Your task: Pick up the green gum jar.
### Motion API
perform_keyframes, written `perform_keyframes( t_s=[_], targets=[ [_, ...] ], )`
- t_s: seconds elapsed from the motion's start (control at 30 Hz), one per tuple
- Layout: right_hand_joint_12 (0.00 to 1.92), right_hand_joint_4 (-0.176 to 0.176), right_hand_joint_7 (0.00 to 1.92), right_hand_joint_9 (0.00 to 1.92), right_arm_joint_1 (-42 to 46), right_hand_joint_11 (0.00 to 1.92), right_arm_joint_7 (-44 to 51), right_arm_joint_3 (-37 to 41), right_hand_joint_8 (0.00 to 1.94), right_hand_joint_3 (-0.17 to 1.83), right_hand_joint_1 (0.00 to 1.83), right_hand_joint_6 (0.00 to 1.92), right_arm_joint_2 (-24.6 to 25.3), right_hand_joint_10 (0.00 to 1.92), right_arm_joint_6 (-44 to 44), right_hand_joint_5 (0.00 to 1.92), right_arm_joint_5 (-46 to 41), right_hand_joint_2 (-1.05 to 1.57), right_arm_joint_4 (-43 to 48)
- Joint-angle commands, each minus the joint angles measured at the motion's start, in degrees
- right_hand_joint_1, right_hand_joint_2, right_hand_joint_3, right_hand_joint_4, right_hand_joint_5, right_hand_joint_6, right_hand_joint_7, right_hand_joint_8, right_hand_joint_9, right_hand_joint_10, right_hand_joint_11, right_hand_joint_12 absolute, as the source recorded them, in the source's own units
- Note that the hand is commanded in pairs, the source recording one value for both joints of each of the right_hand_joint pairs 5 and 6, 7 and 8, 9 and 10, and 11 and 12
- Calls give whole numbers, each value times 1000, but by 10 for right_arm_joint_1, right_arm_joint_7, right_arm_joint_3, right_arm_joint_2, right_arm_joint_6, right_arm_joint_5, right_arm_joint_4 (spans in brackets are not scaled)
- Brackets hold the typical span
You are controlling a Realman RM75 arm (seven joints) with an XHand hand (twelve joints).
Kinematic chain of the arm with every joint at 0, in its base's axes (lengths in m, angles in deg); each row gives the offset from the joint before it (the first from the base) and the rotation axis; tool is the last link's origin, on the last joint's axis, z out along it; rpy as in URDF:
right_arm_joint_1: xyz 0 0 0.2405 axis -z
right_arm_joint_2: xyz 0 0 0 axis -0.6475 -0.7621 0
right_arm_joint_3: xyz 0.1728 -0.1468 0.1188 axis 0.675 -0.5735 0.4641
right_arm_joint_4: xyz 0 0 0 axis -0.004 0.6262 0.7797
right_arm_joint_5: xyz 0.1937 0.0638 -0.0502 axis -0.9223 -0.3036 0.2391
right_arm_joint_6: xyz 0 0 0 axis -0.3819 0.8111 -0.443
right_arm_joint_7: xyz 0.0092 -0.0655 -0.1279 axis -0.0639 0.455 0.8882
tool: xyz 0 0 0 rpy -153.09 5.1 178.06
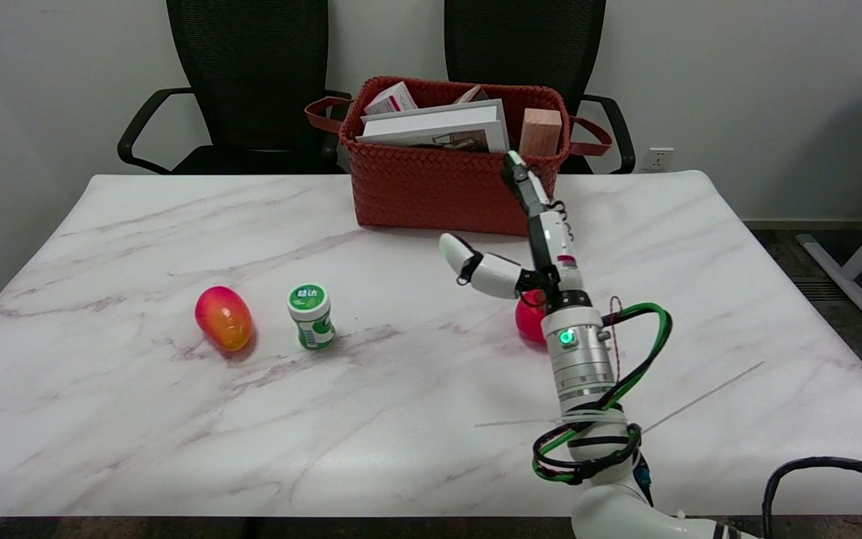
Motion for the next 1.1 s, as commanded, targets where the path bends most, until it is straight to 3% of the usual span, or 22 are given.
perform_keyframes(
  t_s=[0.03, 0.67, 1.1],
  targets=[
    [77, 0, 214, 160, -29, 77, -131, -13, 214, 563, 969, 100, 22, 160, -145, 100, -2, 622, -30],
    [66, 0, 198, 171, -105, 66, -237, -20, 198, 561, 966, 59, 53, 171, -202, 59, -2, 561, -127],
    [60, 0, 163, 153, -152, 60, -278, -33, 163, 523, 990, 0, 86, 153, -233, 0, -2, 345, -201]
  ],
)
